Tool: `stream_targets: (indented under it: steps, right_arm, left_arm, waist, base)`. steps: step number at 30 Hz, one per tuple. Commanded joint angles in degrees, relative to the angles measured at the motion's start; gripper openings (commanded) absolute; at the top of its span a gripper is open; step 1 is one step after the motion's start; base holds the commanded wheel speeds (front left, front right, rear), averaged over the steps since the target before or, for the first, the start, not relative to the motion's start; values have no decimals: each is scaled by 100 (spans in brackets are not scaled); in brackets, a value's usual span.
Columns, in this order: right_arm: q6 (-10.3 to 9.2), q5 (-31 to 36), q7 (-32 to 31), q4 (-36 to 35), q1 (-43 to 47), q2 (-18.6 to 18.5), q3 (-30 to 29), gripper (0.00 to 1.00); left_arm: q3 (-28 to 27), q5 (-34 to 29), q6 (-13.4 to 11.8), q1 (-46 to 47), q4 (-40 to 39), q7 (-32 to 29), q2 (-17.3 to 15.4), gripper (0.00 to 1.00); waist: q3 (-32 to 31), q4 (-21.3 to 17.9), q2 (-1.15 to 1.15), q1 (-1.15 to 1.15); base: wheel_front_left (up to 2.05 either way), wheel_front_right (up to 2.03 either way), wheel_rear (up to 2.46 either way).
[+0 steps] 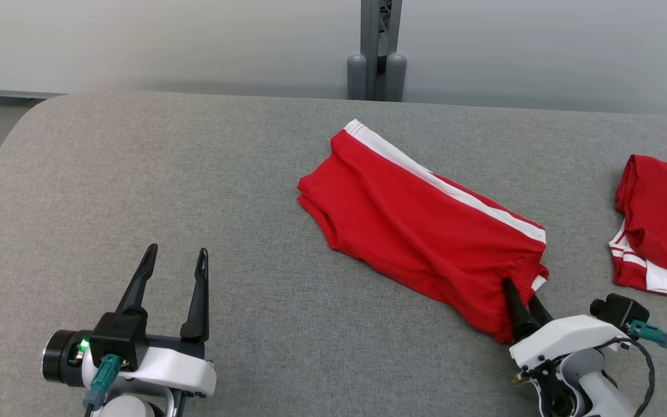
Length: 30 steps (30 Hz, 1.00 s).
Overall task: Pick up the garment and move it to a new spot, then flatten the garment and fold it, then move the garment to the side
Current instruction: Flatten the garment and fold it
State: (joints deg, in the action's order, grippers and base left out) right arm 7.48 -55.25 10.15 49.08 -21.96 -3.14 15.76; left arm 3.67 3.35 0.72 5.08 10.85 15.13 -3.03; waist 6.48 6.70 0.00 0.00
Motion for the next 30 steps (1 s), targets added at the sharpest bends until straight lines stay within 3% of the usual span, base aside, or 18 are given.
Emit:
stream_targets:
  steps: [1,9,15,16,17,18,19,20,30]
  right_arm:
    - [3,-176,13,202,18,41,67,100]
    - [22,-1321,-100,485,-262,143,745,100]
    - [22,-1579,75,662,-548,139,1129,100]
    - [22,-1631,94,681,-563,136,1177,73]
    - [22,-1631,94,681,-563,136,1177,73]
    - [22,-1679,123,702,-584,136,1230,47]
    - [22,-1710,151,709,-606,136,1282,15]
    - [22,-1742,175,718,-618,134,1321,0]
    - [21,-1767,254,413,-603,52,1684,0]
  left_arm:
    - [-11,-38,15,88,-13,-3,-19,100]
    - [3,-43,34,144,15,-3,-2,100]
    - [19,-48,51,153,54,-3,0,100]
    - [19,-49,53,154,61,-3,1,100]
    - [19,-49,53,154,61,-3,1,100]
    - [18,-51,55,158,66,-3,1,100]
    - [12,-53,56,161,67,-3,1,100]
    - [9,-54,57,164,71,-3,2,100]
    - [3,3,8,58,104,-3,3,100]
  waist:
    - [22,21,0,0]
    - [99,88,0,0]
    - [88,119,0,0]
    - [81,127,0,0]
    - [81,127,0,0]
    - [71,137,0,0]
    - [66,144,0,0]
    - [61,151,0,0]
    - [-59,108,0,0]
  base:
    - [0,0,0]
    - [0,0,0]
    - [0,0,0]
    - [0,0,0]
    - [0,0,0]
    - [0,0,0]
    - [0,0,0]
    - [0,0,0]
    - [0,0,0]
